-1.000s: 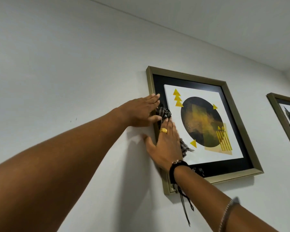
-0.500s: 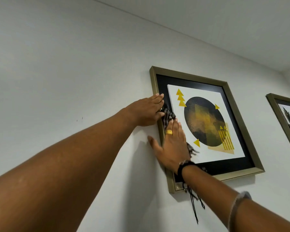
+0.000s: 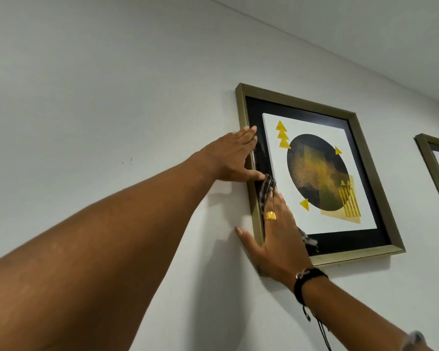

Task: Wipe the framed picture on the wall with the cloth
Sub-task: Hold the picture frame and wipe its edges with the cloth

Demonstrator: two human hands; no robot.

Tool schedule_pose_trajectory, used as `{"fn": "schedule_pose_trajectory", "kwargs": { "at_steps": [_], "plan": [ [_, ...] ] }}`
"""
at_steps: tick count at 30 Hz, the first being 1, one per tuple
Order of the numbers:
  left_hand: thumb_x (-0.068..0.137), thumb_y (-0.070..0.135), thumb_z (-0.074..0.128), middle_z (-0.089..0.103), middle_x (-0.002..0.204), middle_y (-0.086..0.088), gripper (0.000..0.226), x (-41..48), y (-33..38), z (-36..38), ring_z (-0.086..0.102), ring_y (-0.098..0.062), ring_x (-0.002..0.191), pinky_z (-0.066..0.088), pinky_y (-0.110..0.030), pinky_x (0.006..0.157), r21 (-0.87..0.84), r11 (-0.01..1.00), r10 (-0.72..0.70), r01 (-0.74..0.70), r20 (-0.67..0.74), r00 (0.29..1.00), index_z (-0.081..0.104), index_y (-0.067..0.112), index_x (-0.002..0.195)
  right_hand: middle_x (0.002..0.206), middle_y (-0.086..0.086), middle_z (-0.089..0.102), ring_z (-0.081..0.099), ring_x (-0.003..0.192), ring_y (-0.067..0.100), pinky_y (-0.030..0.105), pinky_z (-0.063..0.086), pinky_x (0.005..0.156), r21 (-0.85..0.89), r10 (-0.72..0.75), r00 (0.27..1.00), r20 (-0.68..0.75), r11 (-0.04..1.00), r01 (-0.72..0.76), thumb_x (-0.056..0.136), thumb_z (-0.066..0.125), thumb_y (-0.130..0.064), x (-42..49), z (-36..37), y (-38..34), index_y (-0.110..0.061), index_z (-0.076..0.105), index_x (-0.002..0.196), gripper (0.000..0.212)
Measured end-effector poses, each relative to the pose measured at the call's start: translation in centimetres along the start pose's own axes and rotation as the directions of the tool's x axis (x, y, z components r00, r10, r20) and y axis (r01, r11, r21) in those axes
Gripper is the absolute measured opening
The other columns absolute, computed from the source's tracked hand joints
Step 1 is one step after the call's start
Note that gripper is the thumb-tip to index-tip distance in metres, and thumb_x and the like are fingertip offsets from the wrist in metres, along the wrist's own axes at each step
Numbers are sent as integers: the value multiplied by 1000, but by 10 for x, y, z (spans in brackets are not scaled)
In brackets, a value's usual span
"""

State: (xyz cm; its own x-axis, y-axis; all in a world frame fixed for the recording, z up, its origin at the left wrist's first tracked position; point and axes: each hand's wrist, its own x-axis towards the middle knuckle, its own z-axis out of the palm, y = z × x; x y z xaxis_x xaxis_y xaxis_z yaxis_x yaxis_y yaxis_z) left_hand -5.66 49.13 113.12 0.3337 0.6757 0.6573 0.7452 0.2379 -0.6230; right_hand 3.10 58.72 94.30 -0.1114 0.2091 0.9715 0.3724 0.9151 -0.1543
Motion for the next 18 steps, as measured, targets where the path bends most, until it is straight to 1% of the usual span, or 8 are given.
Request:
{"fn": "schedule_pose_trajectory", "kwargs": {
  "at_steps": [3, 7, 10, 12, 15, 16, 18],
  "plan": [
    [76, 79, 44, -12, 164, -8, 114, -2, -4, 1, -11, -22, 151, 5, -41, 124, 49, 999, 0, -1, 25, 1000, 0, 9, 154, 164, -5, -11, -11, 151, 10, 34, 7, 123, -65, -49, 995, 88, 996, 55, 81, 29, -79, -27, 0, 13, -22, -6, 154, 99],
    [72, 80, 48, -12, 164, -9, 119, 0, 0, -2, -11, -23, 151, 4, -41, 124, 43, 999, 8, -10, 36, 999, 0, 8, 154, 159, -8, -18, -22, 146, 5, 25, -5, 118, -135, -107, 980, 166, 982, 130, 84, 22, -78, -53, -7, 30, -20, -5, 154, 94],
    [71, 80, 51, -13, 164, -10, 121, 1, 3, -6, -11, -23, 151, 5, -41, 124, 38, 999, -10, 8, 56, 998, 0, 8, 154, 160, -8, -18, -22, 147, 5, 28, -5, 122, -217, -138, 966, 217, 958, 185, 86, 18, -78, -69, -13, 43, -23, -9, 153, 90],
    [71, 80, 51, -14, 164, -10, 121, 2, 4, -7, -12, -23, 151, 5, -42, 124, 47, 999, -15, 12, 71, 997, -1, 7, 154, 163, -4, -12, -16, 150, 10, 34, -1, 124, -288, -143, 962, 231, 935, 209, 88, 18, -76, -76, -17, 52, -20, -5, 154, 90],
    [72, 78, 53, -14, 163, -10, 121, 4, 5, -9, -12, -23, 151, 6, -42, 124, 57, 998, -23, 18, 86, 996, -1, 7, 153, 164, 1, -4, -5, 152, 17, 36, 4, 120, -325, -92, 976, 197, 933, 154, 89, 22, -74, -82, -20, 63, -15, 3, 154, 90],
    [72, 78, 53, -14, 163, -10, 121, 4, 5, -10, -13, -23, 151, 6, -42, 124, 56, 998, -26, 21, 89, 996, -1, 7, 153, 164, 1, -5, -5, 152, 18, 37, 4, 121, -322, -62, 981, 185, 939, 120, 89, 22, -74, -83, -20, 68, -15, 1, 154, 90],
    [71, 78, 54, -14, 163, -10, 121, 3, 6, -10, -12, -23, 151, 6, -42, 124, 52, 998, -28, 23, 90, 996, 0, 7, 153, 164, 2, -10, -12, 151, 16, 38, 2, 124, -335, 25, 985, 171, 942, 34, 87, 13, -76, -83, -22, 79, -17, -5, 154, 91]
  ]
}}
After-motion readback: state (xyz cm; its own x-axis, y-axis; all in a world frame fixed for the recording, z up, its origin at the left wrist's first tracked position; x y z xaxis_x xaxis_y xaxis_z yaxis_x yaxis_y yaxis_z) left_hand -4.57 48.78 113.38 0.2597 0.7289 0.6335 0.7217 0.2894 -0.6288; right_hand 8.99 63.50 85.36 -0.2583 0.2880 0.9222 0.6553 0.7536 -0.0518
